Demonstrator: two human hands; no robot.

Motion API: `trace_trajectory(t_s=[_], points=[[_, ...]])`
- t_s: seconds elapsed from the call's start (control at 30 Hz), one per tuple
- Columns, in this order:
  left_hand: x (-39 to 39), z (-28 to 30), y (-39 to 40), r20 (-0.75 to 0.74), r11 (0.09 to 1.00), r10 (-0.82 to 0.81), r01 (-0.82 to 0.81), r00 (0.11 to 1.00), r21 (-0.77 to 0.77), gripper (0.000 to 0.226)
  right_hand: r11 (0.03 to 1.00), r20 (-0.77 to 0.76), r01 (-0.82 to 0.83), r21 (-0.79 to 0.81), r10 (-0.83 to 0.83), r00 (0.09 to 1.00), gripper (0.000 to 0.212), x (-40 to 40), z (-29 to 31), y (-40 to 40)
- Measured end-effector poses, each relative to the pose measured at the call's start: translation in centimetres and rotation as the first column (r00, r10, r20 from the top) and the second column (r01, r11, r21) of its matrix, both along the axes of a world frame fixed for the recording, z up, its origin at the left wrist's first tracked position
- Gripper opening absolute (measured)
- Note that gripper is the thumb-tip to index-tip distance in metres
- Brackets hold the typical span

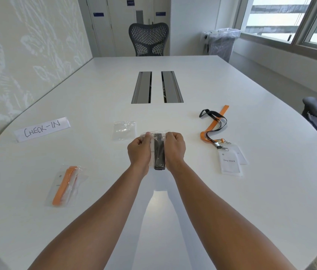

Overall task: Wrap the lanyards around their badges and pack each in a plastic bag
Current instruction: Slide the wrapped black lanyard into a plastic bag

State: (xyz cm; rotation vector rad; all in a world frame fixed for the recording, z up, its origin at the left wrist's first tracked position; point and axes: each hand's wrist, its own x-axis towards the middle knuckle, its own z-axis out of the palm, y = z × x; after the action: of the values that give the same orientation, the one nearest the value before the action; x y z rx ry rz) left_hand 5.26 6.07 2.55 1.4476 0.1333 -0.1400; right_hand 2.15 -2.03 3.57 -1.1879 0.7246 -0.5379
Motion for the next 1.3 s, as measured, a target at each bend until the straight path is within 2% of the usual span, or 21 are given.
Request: trace_trajectory(t_s=[0.23,0.47,0.7,0.93,1.3], points=[[0.00,0.00,0.00,0.026,1.000,-0.013,0.012,1.000,0.017,0.032,0.999,0.001,0.028,-0.031,-0.028,1.000,0.012,0.00,0.11,-0.10],[0.21,-0.20,0.15,-0.005,1.000,-0.024,0.024,1.000,0.002,0.032,0.992,-0.030,-0.128,0.007,0.128,0.991,0.017,-0.26,-0.38,-0.12],[0.19,-0.39,0.39,-0.013,0.999,-0.030,0.030,0.999,-0.020,0.035,0.996,-0.037,-0.087,-0.020,0.086,0.996,0.011,-0.16,-0.57,0.20],[-0.04,-0.04,0.42,-0.060,0.995,-0.022,0.016,0.998,-0.102,0.020,0.997,-0.029,-0.054,-0.055,0.052,0.998,0.009,0.03,-0.66,0.41],[0.00,-0.12,0.22,-0.025,0.996,0.031,-0.032,0.999,-0.079,0.018,0.998,0.001,-0.060,-0.027,0.060,0.998,0.008,-0.08,-0.48,0.30]])
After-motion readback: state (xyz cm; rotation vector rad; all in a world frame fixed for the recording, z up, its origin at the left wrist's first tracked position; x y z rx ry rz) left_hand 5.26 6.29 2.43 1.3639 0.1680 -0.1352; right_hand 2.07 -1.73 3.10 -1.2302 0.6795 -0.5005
